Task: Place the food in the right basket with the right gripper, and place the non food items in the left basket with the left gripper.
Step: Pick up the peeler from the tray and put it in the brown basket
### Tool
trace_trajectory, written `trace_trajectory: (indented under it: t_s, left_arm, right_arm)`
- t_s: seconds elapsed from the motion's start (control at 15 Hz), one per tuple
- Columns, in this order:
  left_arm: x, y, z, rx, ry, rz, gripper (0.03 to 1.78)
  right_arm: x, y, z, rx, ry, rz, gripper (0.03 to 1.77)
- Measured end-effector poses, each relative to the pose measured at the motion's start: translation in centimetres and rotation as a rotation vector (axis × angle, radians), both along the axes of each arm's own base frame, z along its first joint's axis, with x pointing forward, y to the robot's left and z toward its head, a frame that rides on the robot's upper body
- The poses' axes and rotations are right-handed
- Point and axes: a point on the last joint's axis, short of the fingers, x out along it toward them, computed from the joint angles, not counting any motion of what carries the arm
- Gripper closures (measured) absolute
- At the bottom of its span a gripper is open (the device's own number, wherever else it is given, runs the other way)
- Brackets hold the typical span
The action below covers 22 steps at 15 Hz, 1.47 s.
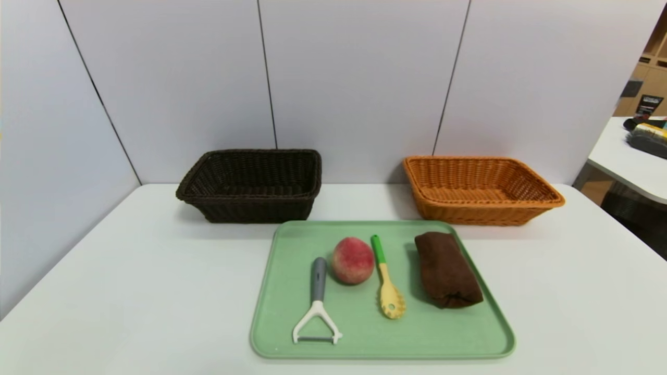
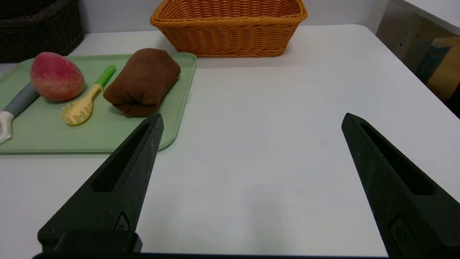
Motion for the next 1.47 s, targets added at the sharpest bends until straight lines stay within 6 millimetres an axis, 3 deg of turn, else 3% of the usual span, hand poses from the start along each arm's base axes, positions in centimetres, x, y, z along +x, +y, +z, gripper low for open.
trace_trajectory:
  t_s: [0.33, 0.53, 0.73, 0.93, 1.2, 1.47]
  left_arm:
    - [2.9, 0.0, 6.2, -0.029, 0.162, -0.003, 0.12]
    - [6.9, -0.1, 10.3, -0.042, 0.299, -0.037, 0.12]
    - [12.0, -0.2, 13.0, -0.055, 0.409, -0.053, 0.12]
    - [16.3, -0.5, 14.7, -0.078, 0.455, -0.074, 0.12]
    - [19.4, -2.2, 16.2, -0.066, 0.460, -0.197, 0.12]
    - [21.9, -4.9, 17.7, -0.068, 0.452, -0.384, 0.12]
  right_arm:
    - [2.5, 0.0, 4.4, -0.001, 0.191, 0.038, 0.09]
    - [5.7, 0.2, 6.5, 0.000, 0.354, 0.068, 0.09]
    - [9.6, 0.4, 9.4, 0.008, 0.437, 0.110, 0.09]
    - [13.8, 0.7, 12.2, 0.005, 0.460, 0.164, 0.09]
    - [19.0, 1.2, 14.2, -0.046, 0.470, 0.284, 0.09]
    - [21.5, 3.0, 14.8, -0.073, 0.476, 0.450, 0.09]
